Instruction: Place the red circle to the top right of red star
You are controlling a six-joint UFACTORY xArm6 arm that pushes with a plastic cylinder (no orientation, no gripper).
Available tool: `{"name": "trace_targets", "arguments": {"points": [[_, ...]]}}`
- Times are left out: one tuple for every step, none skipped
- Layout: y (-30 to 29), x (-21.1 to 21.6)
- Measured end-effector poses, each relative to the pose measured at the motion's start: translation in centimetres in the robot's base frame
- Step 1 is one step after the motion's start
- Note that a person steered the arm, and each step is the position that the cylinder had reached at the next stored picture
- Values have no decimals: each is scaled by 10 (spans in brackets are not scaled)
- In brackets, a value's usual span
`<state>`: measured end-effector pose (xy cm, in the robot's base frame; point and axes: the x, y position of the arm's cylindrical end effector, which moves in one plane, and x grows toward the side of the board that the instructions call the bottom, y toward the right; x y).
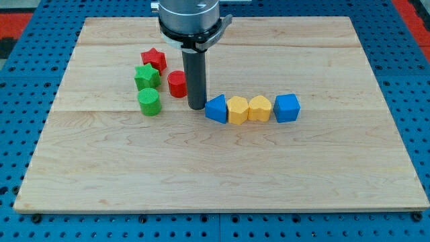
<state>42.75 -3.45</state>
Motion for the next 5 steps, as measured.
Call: {"name": "trace_targets", "arguments": {"points": [[-21, -42], [-21, -31], [-51, -28], [-47, -62], [-28, -102]]}}
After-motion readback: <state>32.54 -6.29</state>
